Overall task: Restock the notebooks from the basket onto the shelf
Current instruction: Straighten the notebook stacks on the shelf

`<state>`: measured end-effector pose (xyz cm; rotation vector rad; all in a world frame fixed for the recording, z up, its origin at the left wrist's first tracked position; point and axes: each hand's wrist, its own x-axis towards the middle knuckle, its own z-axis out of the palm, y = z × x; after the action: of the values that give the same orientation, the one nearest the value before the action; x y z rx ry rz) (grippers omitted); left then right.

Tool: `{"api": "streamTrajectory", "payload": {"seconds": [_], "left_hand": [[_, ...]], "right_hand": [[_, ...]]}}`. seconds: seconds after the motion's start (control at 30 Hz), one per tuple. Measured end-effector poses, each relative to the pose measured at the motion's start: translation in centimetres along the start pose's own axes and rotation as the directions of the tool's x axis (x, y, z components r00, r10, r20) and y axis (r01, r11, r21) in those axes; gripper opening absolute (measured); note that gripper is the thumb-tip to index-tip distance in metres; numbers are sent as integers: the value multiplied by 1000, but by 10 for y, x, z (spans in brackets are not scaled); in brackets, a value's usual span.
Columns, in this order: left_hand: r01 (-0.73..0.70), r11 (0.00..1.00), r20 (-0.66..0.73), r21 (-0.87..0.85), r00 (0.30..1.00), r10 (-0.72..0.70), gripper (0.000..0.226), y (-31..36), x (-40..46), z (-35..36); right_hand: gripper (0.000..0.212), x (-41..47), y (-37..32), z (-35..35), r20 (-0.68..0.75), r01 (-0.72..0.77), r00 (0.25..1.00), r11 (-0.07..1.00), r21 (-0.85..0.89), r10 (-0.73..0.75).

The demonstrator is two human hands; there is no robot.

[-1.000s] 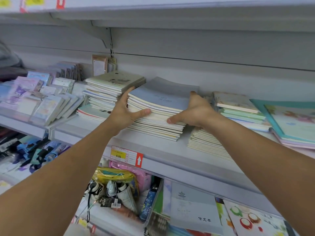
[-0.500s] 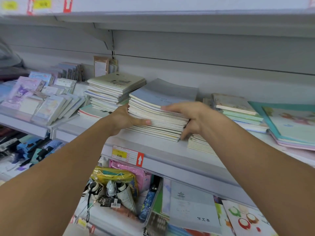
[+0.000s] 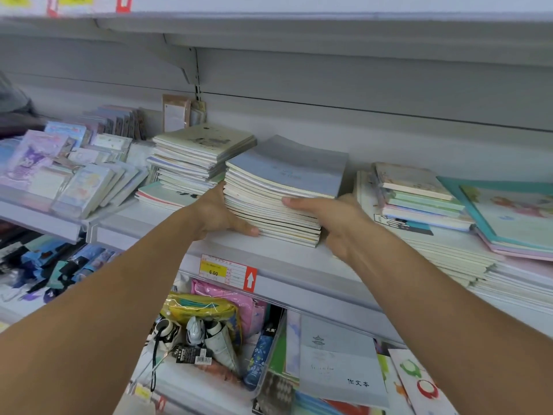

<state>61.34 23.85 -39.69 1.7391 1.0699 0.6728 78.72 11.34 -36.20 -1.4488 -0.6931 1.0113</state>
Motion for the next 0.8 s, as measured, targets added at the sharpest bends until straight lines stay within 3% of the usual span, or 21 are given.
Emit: {"api": "streamTrajectory", "payload": {"seconds": [0.1, 0.27, 0.6, 0.67, 0.8], "left_hand": [[27, 997, -85, 73, 996, -20, 95, -1, 1, 2], [52, 995, -164, 83, 986, -38, 92, -5, 7, 2], [-26, 989, -241, 144, 969, 61, 87, -14, 11, 2], [-47, 985, -233, 165, 969, 85, 86, -15, 14, 2], [-44, 984, -246, 173, 965, 87, 83, -16, 15, 4]], "right_hand": [[95, -4, 20, 14, -108, -28, 994, 977, -211, 5], [58, 4, 26, 17, -272, -148, 961, 928, -342, 53], [30, 9, 44, 25, -384, -62, 917, 911, -408, -110], [42, 9, 44, 26, -364, -46, 927, 931, -362, -95], [72, 9, 35, 22, -272, 24, 962, 999, -30, -32]]}}
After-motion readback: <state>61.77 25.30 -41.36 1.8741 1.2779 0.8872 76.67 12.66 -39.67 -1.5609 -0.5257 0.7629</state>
